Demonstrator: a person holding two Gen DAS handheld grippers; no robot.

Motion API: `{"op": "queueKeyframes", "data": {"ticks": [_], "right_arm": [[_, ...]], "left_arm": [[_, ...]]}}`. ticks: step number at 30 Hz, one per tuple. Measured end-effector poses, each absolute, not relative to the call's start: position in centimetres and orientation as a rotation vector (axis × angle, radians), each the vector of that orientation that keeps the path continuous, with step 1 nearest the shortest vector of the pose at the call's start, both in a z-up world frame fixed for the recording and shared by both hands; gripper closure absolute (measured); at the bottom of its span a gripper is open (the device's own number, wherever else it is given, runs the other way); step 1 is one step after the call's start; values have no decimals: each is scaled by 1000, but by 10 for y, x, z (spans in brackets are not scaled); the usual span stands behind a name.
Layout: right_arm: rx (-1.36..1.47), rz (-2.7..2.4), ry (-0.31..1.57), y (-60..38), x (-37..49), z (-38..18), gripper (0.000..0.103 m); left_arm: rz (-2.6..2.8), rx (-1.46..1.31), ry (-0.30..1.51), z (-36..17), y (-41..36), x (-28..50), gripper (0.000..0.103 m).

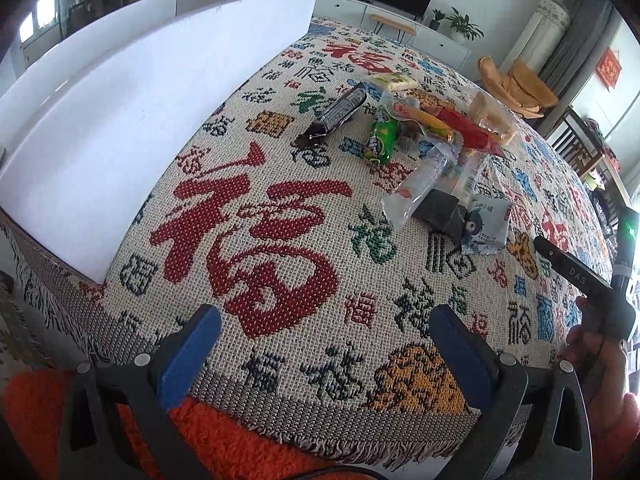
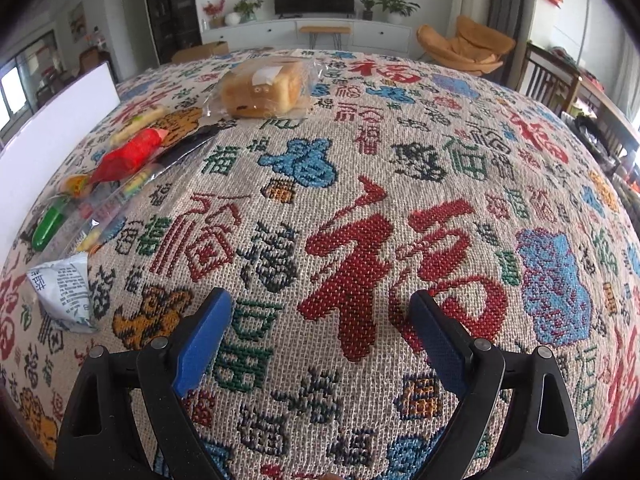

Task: Organize snacks
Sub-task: 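Move the left tool to the Snickers bar and close its fingers on it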

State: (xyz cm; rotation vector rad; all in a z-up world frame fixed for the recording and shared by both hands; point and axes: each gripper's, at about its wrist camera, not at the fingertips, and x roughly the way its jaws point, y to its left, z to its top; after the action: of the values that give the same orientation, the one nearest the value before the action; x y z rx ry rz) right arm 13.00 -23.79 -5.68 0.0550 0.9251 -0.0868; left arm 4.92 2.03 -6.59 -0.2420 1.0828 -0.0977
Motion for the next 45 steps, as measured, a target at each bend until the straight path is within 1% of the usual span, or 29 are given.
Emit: {"op": "queueKeyframes", "data": {"ticks": [4, 8, 13, 14, 15, 16, 17, 21, 23, 25, 27, 32, 33, 34, 35, 36, 37, 38, 39, 40, 41, 45], "right_arm": [[55, -87, 925, -238, 130, -57, 10], [55, -87, 925, -238, 130, -57, 10], [56, -86, 924, -238, 130, -57, 10], [56, -86, 924, -238, 130, -57, 10], [56, -86, 924, -238, 130, -57, 10], [56, -86, 924, -238, 130, -57, 10], [56, -86, 924, -238, 130, -57, 10], [56, -86, 924, -238, 130, -57, 10], [56, -86, 924, -238, 130, -57, 10], [57, -86, 924, -238, 129, -57, 10], [57, -86, 924, -238, 130, -57, 10], [56, -86, 924, -238, 130, -57, 10], [56, -86, 924, -239, 130, -57, 10], [57, -86, 924, -239, 130, -57, 10], [56, -86, 924, -239, 130, -57, 10], [57, -86, 924, -239, 130, -57, 10], [57, -85, 924, -238, 130, -57, 10], [57, -86, 924, -239, 130, -57, 10], [56, -86, 924, -238, 130, -57, 10], [56, -86, 924, -239, 130, -57, 10], [56, -86, 924, -239, 130, -57, 10], [56, -86, 924, -239, 130, -57, 10]], "left_arm": [[-113, -215, 1056, -50, 18, 69, 0], [-96, -133, 1004, -28, 16, 119, 0], [-20, -90, 1050, -43, 21, 188, 1], [-2, -73, 1054, -48, 21, 198, 1], [8, -56, 1056, -52, 20, 207, 7], [19, -39, 1063, -55, 19, 214, 9], [22, -29, 1069, -58, 18, 220, 9], [-10, 30, 1112, -76, 6, 236, 9], [-38, 15, 1089, -77, 7, 239, 9], [-44, -33, 1118, -82, 17, 245, 5], [-58, -15, 1113, -83, 17, 242, 0], [-38, -9, 1159, -81, 16, 247, 0], [-28, -5, 1172, -81, 15, 248, 1], [-15, 1, 1174, -80, 15, 247, 9], [-16, 14, 1157, -78, 13, 244, 13], [-35, 25, 1135, -76, 11, 240, 24], [-56, 43, 1115, -74, 7, 234, 40], [-80, 59, 1103, -72, 4, 228, 49], [-102, 74, 1098, -70, 1, 222, 68], [-119, 91, 1099, -69, -2, 215, 83], [-129, 106, 1100, -68, -3, 206, 85], [-190, 90, 1121, -65, 0, 164, 86]]}}
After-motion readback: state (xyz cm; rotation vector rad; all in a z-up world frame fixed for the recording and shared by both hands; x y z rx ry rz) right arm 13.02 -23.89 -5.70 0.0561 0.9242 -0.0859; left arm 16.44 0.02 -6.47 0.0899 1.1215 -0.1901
